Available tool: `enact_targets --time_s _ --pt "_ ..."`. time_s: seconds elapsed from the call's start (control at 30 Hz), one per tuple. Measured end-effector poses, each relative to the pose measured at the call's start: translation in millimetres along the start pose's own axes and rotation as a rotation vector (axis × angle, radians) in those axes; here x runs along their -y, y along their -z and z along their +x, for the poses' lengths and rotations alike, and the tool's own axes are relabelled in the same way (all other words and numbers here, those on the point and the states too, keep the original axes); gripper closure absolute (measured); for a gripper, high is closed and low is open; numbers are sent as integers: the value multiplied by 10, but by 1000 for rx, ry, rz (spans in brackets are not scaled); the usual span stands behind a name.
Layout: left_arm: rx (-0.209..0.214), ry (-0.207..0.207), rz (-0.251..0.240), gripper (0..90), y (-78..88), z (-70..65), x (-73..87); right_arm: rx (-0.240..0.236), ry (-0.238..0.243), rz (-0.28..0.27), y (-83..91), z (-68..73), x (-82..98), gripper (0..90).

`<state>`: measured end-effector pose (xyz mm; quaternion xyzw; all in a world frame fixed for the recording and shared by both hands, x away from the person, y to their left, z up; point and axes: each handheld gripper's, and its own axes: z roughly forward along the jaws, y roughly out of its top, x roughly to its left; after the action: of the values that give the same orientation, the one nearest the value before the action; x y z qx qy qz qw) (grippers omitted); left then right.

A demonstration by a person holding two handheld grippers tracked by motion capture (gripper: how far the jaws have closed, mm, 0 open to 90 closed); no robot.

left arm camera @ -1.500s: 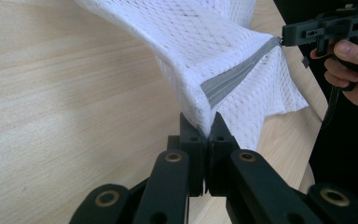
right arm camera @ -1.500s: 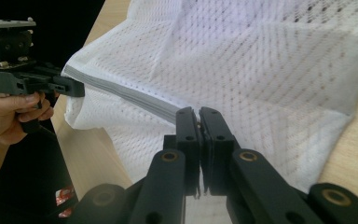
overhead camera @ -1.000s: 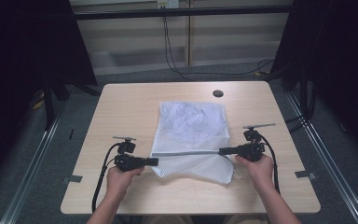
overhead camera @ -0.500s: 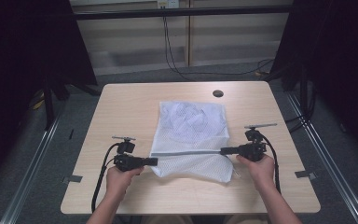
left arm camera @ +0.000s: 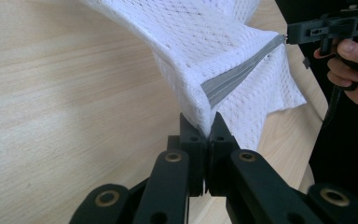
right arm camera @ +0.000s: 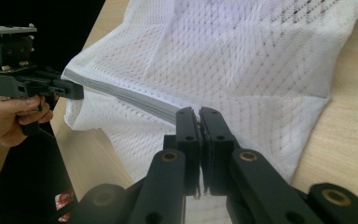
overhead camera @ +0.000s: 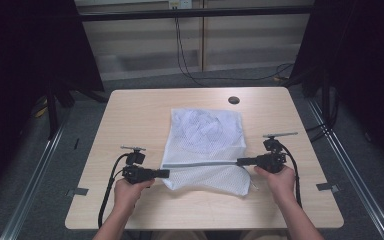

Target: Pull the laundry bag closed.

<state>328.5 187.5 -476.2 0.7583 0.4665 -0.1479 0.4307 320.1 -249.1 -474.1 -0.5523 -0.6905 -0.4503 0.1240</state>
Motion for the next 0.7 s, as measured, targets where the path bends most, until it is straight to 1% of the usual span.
enact_targets --time_s 0.03,0.13,0.2,0.37,0.57,0.67,0.7 --pt "0 2 0 887 1 1 0 1 -8 3 10 -3 1 867" --pt "1 7 -1 887 -3 -7 2 -2 -4 -5 17 -17 2 867" --pt "0 1 2 887 -3 4 1 0 -2 -5 16 -15 3 867" --pt "-2 5 -4 887 -2 2 1 -1 -4 -4 20 -12 5 867" --pt "0 3 3 887 -3 5 -3 -2 -4 -6 25 -9 9 867" --pt "-4 10 4 887 4 13 -3 3 -7 -7 40 -12 11 867" --pt "-8 10 -2 887 1 10 0 5 -8 -8 50 -21 13 867"
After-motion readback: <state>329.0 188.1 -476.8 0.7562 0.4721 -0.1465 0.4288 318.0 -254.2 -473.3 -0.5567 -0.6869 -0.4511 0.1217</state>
